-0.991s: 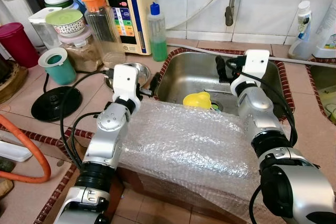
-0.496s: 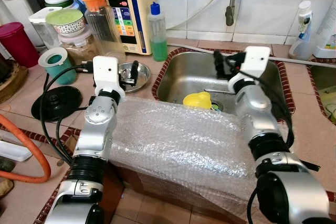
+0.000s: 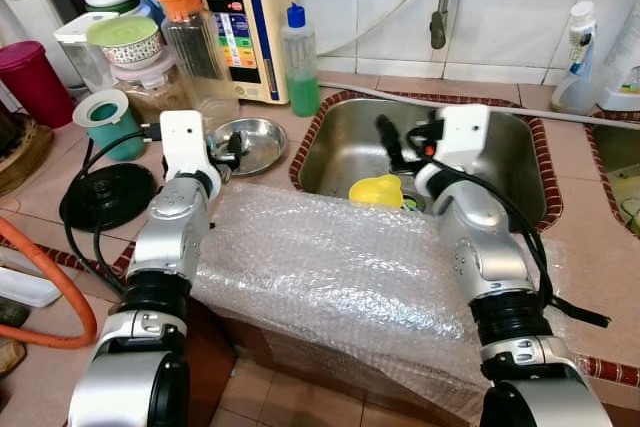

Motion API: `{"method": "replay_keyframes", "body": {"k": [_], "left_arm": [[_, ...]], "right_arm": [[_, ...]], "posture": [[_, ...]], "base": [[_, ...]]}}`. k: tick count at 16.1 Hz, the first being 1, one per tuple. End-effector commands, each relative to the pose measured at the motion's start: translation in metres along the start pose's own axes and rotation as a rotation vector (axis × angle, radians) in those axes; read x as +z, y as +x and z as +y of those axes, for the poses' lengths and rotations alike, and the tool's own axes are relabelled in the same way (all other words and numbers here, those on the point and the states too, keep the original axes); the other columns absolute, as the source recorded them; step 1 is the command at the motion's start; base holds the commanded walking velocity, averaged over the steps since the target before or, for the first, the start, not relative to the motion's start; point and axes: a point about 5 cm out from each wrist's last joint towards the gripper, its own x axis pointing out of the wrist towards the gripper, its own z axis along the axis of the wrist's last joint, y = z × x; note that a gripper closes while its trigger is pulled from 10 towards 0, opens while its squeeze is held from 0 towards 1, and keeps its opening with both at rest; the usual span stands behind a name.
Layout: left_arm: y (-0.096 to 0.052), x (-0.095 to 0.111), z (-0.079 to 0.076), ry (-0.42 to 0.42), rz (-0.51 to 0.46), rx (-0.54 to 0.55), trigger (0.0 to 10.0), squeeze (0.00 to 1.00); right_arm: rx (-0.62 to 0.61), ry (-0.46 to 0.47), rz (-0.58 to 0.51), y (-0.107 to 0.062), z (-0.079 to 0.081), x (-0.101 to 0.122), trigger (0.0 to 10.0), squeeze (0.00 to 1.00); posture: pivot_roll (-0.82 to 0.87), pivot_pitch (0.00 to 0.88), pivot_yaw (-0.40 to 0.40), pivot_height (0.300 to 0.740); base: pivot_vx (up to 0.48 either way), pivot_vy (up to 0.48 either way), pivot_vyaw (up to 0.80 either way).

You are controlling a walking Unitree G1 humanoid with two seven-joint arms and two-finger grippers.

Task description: Kitchen organization

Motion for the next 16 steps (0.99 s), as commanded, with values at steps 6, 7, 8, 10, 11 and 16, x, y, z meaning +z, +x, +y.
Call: {"method": "replay_keyframes", "body": {"k": [6, 7, 8, 10, 11, 16], "left_arm": [[0.012, -0.006, -0.004, -0.118, 0.145, 0.001, 10.0, 0.00], [0.013, -0.006, -0.004, -0.118, 0.150, -0.002, 10.0, 0.00], [0.012, -0.008, -0.004, -0.111, 0.167, -0.006, 10.0, 0.00], [0.012, -0.014, -0.004, -0.167, 0.204, -0.001, 10.0, 0.00], [0.012, -0.017, -0.003, -0.178, 0.206, 0.004, 10.0, 0.00], [0.011, -0.026, -0.005, -0.244, 0.243, -0.001, 10.0, 0.00]], "right_arm": [[0.073, 0.022, 0.064, -0.018, 0.018, 0.002, 10.0, 0.00], [0.074, 0.023, 0.067, -0.019, 0.019, 0.003, 10.0, 0.00], [0.085, 0.040, 0.073, -0.020, 0.021, 0.004, 10.0, 0.00], [0.111, 0.057, 0.098, -0.023, 0.025, 0.004, 10.0, 0.00], [0.166, 0.059, 0.120, -0.026, 0.032, 0.002, 10.0, 0.00], [0.233, 0.029, 0.170, -0.036, 0.040, 0.000, 10.0, 0.00]], "posture": [[0.01, 0.000, 0.145, 0.740], [0.01, 0.000, 0.145, 0.740], [0.01, 0.000, 0.147, 0.740], [0.02, 0.000, 0.147, 0.740], [0.01, 0.000, 0.147, 0.740], [-0.01, 0.000, 0.148, 0.740]], "base": [[0.000, 0.000, 0.00], [0.000, 0.000, 0.00], [0.000, 0.000, 0.00], [0.000, 0.000, 0.00], [0.000, 0.000, 0.00], [0.000, 0.000, 0.00]]}}
